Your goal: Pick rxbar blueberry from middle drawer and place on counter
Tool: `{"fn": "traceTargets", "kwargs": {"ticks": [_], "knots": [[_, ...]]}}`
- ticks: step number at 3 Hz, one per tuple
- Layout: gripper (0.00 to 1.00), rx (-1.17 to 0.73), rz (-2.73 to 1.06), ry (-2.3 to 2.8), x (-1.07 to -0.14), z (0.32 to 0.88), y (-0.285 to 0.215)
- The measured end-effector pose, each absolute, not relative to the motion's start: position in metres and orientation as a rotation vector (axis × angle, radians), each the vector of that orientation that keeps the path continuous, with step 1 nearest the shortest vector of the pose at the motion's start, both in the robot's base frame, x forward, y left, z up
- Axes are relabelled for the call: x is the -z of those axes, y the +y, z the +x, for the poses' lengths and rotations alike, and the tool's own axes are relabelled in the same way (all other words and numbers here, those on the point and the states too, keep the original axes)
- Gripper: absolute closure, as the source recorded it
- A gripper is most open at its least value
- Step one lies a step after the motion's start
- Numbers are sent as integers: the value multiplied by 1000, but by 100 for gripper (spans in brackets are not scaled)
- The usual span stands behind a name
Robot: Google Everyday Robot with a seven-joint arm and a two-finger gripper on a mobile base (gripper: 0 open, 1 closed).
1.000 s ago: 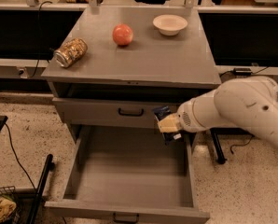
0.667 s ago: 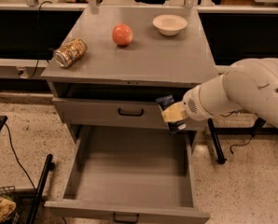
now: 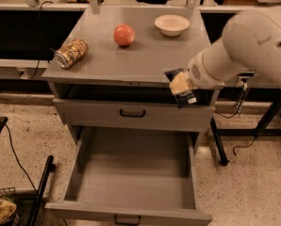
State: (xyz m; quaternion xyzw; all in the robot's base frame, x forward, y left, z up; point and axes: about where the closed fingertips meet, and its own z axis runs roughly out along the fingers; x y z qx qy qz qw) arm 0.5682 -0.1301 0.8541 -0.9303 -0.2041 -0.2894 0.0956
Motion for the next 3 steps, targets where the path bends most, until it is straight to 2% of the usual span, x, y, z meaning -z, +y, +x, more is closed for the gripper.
{"fn": "traceTargets", "kwargs": {"ticks": [2,3], "knots": [[100,844,-2818,-511,-890,648,-117],[86,851,-2814,-480,-879,675,-110]]}}
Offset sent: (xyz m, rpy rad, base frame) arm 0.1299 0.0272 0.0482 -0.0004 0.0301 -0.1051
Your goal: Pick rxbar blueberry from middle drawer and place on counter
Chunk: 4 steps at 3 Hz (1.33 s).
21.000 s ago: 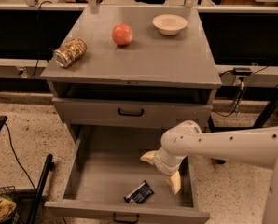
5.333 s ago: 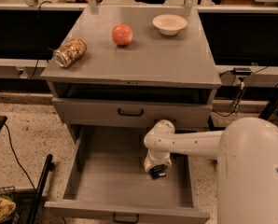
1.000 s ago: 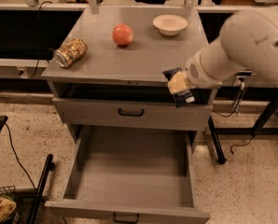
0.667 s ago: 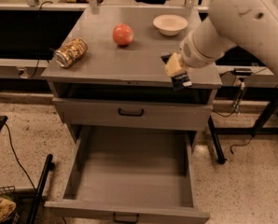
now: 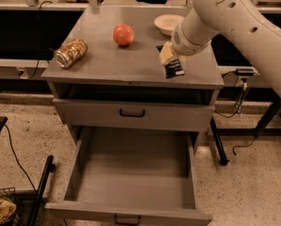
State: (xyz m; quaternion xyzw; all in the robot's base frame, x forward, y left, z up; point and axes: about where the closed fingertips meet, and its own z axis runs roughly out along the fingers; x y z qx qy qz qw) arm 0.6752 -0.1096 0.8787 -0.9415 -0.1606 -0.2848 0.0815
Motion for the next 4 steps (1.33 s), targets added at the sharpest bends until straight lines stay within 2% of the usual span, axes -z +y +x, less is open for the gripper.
{"fn": "traceTargets", "kwargs": {"ticks": [2,3,4], "knots": [[40,825,-2837,-431,-832,709,-109],[15,820,-2838,-434,-829,709,-108],[0,824,-2855,-445,-837,711,-107]]}}
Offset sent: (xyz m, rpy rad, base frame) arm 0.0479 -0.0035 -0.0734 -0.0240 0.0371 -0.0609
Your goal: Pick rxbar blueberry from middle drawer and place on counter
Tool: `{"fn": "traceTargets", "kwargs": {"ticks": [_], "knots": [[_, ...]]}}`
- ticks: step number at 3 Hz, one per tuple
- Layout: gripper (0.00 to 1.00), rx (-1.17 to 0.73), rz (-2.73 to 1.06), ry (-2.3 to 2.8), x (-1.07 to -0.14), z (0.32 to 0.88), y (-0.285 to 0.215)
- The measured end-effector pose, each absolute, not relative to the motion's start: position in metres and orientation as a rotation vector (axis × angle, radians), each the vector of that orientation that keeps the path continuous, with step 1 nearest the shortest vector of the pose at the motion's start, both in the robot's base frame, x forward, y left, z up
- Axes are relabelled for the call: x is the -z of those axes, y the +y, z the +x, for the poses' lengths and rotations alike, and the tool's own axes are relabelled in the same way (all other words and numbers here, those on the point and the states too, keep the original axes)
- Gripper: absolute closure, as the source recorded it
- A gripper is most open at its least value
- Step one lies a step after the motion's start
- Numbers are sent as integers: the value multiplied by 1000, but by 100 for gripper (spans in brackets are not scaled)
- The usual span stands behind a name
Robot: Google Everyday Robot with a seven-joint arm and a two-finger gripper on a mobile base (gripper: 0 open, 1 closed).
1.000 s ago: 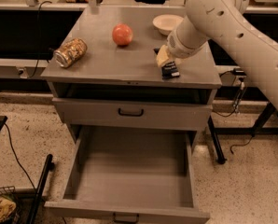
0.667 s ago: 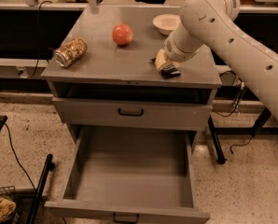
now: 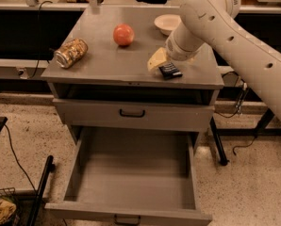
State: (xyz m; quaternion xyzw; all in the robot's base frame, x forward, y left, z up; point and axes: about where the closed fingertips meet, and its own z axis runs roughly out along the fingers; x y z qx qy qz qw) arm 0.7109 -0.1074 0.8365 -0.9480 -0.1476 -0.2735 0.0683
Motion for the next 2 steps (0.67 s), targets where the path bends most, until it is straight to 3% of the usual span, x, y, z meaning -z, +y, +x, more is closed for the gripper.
{"fn": "traceTargets", "kwargs": {"ticks": [2], "knots": [[0,841,-2884,-419,-872,721,-118]]}}
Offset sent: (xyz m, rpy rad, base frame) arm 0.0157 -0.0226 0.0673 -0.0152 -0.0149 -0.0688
